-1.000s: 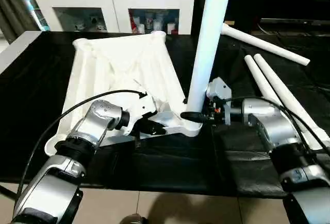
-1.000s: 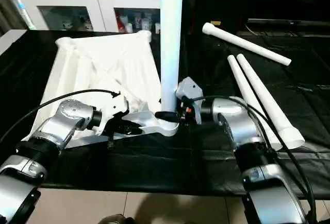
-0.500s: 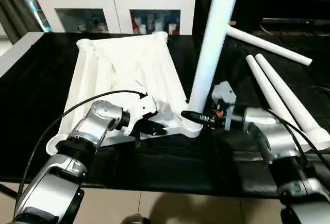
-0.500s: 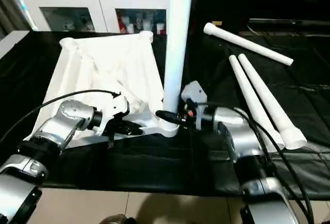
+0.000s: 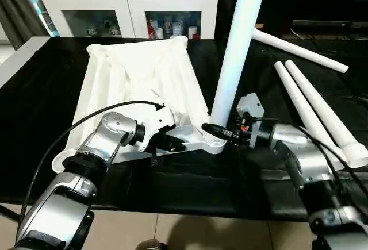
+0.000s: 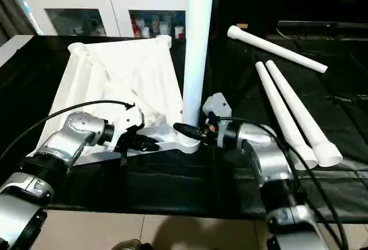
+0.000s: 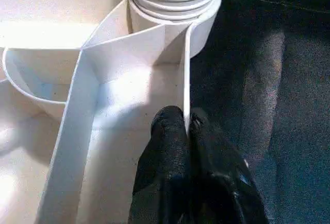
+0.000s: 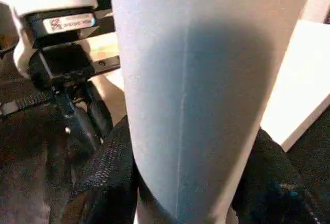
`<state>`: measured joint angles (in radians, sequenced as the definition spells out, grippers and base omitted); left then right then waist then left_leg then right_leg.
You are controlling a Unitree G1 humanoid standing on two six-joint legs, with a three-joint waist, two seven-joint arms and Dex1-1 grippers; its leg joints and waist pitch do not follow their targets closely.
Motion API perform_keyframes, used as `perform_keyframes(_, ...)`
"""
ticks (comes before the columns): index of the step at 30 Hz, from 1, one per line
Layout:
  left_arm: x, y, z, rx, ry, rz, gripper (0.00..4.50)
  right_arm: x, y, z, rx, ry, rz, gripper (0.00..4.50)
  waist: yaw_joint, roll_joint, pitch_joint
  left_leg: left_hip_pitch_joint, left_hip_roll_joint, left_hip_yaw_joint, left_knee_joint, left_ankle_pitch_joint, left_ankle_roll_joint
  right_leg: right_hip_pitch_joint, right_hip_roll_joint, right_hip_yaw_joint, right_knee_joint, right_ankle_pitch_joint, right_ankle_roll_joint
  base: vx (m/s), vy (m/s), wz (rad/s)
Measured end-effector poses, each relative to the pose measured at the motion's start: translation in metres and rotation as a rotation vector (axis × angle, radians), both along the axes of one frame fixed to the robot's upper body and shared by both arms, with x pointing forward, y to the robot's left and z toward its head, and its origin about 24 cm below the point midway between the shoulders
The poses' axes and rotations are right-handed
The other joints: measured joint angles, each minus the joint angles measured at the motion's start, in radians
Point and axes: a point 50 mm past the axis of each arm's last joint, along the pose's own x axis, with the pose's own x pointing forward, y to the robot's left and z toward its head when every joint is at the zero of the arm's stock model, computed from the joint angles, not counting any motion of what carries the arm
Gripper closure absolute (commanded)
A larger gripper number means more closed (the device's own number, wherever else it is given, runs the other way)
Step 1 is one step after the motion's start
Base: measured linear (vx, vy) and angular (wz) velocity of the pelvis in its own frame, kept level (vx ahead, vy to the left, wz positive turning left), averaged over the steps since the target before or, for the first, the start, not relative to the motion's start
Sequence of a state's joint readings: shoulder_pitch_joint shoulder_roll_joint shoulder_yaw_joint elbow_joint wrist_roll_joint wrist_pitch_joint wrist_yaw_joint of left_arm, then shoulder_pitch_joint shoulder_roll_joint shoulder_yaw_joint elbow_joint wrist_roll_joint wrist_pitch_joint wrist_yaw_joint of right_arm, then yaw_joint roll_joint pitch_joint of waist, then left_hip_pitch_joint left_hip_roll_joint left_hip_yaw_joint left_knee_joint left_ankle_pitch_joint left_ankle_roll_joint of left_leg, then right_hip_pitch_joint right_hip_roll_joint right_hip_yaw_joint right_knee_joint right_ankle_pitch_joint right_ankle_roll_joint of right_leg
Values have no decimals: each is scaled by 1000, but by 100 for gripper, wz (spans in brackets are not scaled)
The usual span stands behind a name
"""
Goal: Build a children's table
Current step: Insert table leg to table base
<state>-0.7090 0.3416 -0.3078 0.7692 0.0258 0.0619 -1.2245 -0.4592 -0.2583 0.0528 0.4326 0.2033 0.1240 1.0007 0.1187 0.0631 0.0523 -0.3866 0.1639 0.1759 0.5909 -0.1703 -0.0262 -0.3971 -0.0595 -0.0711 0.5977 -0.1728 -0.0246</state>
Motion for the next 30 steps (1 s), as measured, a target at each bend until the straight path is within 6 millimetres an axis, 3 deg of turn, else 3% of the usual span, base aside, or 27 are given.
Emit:
perform_keyframes(9,0,-3,0,-10,0,2,450,-9,5,-7,221,109,-96,257,0,5,1,-1,0,0,-1,0,0,-1,0,0,0,0,0,0,0,0)
perform_keyframes(19,1,-4,-1,-13,0,8,450,-18,7,-4,148,51,-64,257,1,6,1,0,0,0,-1,0,0,0,0,0,-1,0,1,0,0,0)
perform_keyframes(24,1,-5,-1,-12,-7,9,450,-8,1,-1,115,24,-161,257,-3,7,1,-1,-1,0,-1,0,0,0,0,1,-2,0,1,0,0,0)
perform_keyframes(30,2,-6,0,-10,-21,9,450,-3,-8,5,-14,-10,-139,257,-5,8,1,-1,0,0,-1,0,0,-1,0,0,-1,0,1,0,0,0)
